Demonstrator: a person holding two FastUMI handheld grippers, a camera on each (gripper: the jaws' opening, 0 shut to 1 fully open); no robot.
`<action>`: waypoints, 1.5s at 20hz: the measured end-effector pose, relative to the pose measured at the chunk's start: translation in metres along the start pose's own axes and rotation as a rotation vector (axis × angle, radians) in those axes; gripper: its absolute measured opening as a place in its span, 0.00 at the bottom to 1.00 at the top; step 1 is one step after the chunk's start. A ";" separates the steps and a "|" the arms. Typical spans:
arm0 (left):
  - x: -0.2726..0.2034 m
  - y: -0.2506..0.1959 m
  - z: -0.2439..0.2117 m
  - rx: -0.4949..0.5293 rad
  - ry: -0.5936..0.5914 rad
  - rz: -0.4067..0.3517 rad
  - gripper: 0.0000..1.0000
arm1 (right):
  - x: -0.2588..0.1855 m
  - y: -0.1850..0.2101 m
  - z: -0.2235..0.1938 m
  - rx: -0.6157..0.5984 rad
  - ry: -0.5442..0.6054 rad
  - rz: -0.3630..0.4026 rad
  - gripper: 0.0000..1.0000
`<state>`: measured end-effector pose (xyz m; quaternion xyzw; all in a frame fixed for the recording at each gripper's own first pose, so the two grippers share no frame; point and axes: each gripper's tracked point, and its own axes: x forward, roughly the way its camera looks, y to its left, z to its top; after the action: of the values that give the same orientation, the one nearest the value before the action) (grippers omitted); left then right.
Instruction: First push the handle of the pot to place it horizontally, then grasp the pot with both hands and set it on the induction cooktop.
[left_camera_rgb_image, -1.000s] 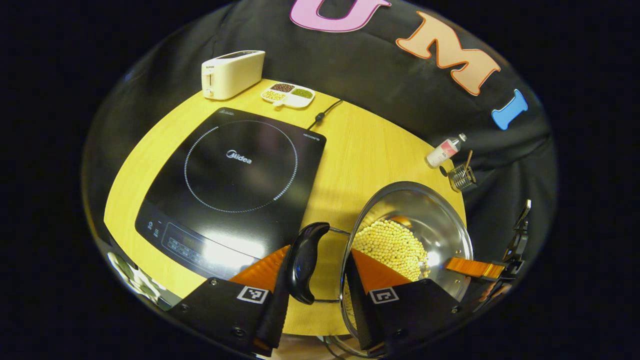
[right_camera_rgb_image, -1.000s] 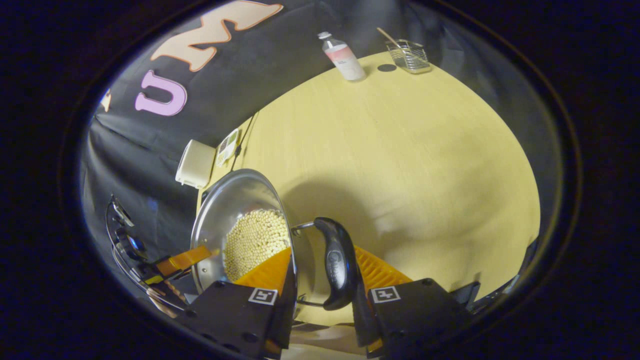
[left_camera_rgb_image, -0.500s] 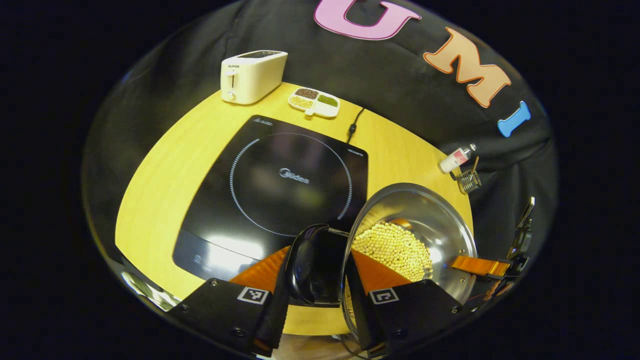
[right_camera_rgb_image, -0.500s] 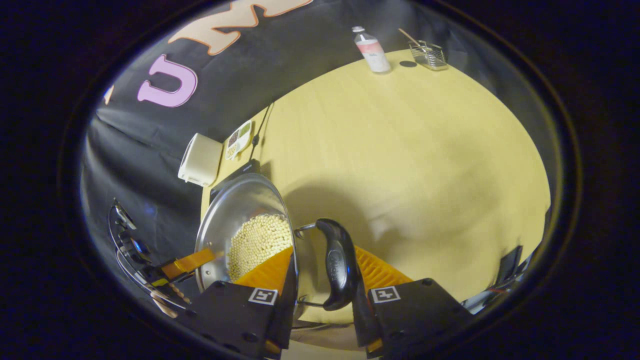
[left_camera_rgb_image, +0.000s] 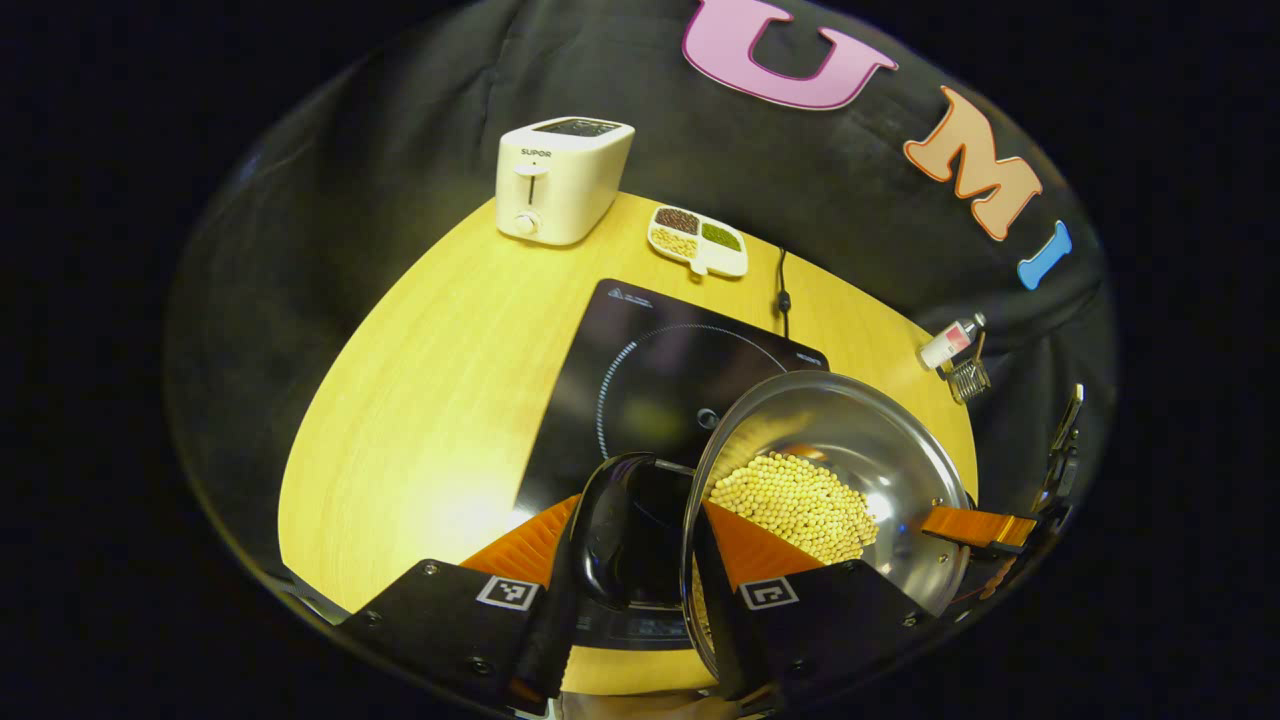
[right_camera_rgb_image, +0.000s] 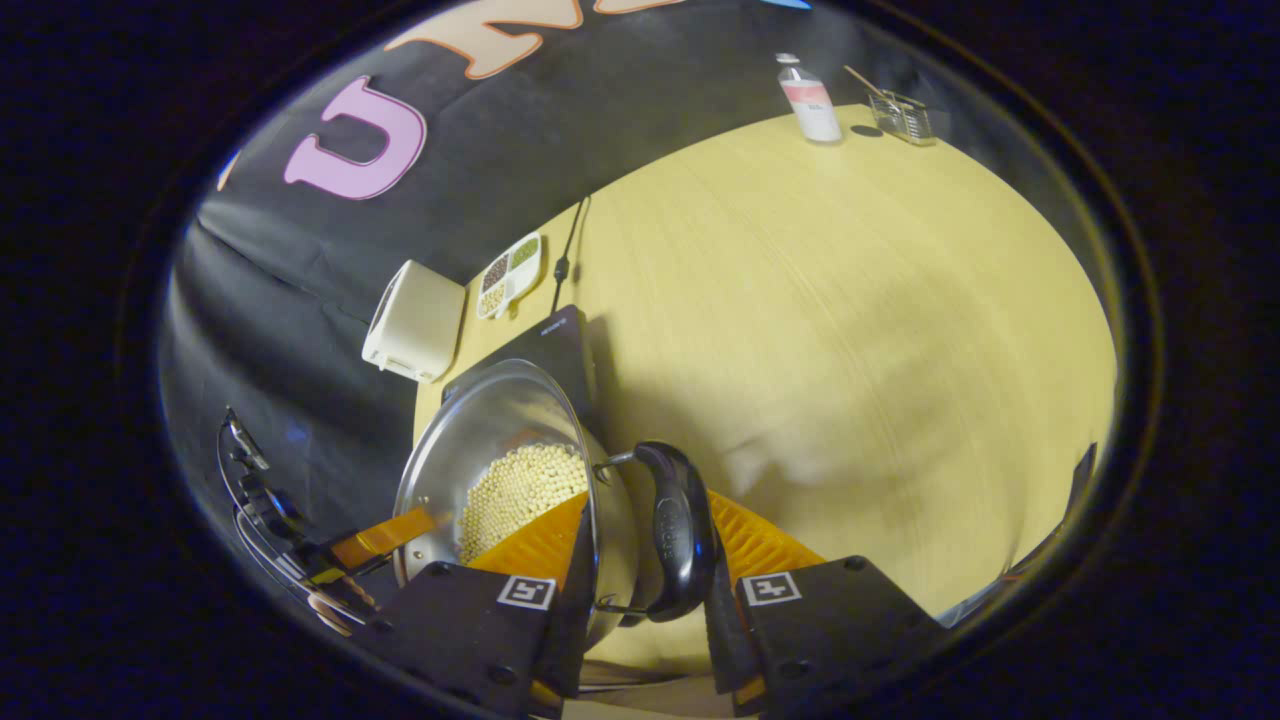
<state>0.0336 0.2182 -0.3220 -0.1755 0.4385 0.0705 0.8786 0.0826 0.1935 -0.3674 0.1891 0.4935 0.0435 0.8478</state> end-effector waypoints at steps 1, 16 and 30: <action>0.002 0.006 0.004 0.008 -0.005 0.004 0.58 | 0.004 0.007 -0.002 0.000 -0.006 0.000 0.53; 0.030 0.035 0.060 0.112 -0.196 -0.002 0.58 | 0.060 0.043 0.013 0.013 -0.106 0.023 0.46; 0.044 0.037 0.074 0.119 -0.242 -0.006 0.59 | 0.079 0.051 0.034 -0.003 -0.166 0.037 0.53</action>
<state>0.1057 0.2787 -0.3253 -0.1144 0.3324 0.0623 0.9341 0.1572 0.2520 -0.3982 0.1998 0.4177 0.0438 0.8853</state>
